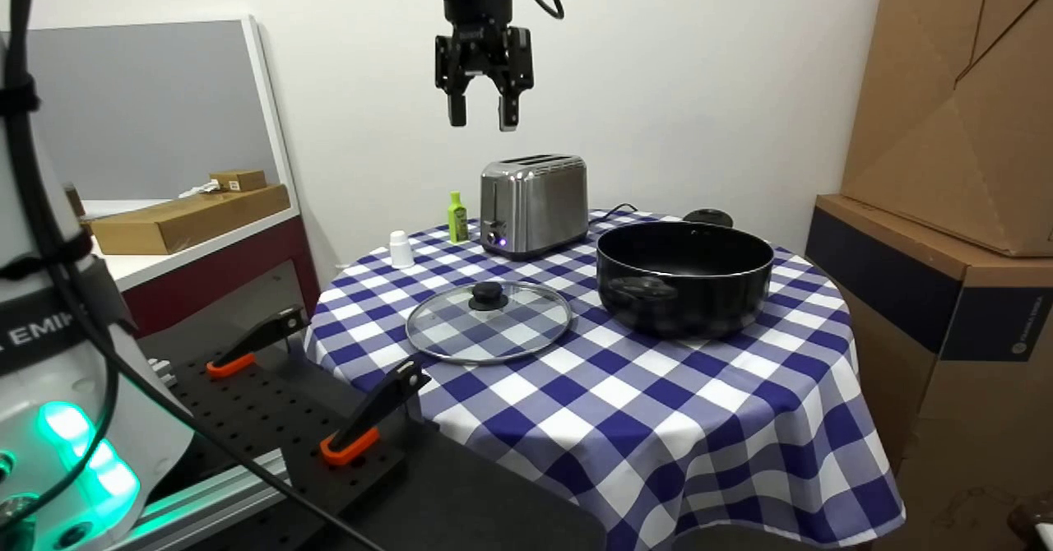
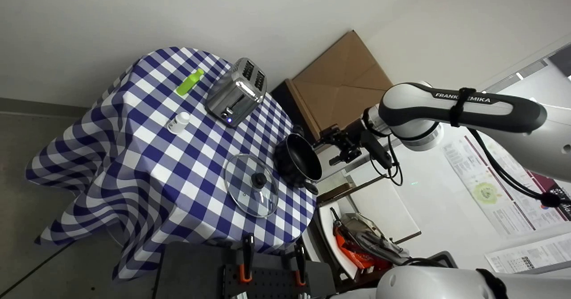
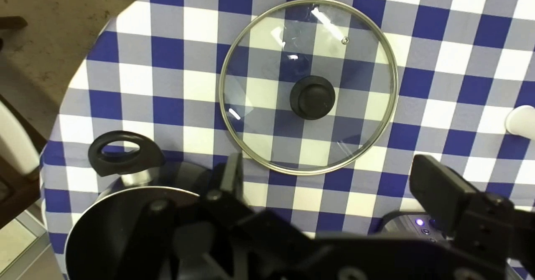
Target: Push down the toaster lever
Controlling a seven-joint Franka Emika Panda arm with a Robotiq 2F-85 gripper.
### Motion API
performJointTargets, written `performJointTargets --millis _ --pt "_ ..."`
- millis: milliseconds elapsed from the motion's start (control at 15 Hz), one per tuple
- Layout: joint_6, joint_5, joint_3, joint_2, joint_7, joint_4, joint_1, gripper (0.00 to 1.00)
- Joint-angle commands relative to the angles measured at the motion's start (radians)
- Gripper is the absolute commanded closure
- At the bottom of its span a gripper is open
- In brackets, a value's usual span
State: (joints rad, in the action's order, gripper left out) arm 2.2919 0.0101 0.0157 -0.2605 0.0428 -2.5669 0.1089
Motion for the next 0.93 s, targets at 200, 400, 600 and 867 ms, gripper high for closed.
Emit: performJointTargets --millis 200,400,600,867 --pt "-0.001 -0.013 0.012 -0.026 0.023 -0.006 -0.013 0.0" --pt "-0.001 -0.013 0.011 -0.038 0.027 -0.013 -0.012 0.0" --pt "-0.001 -0.013 0.011 -0.04 0.028 -0.015 -0.012 0.0" --pt "-0.001 -0.013 0.011 -0.041 0.029 -0.016 -0.012 0.0"
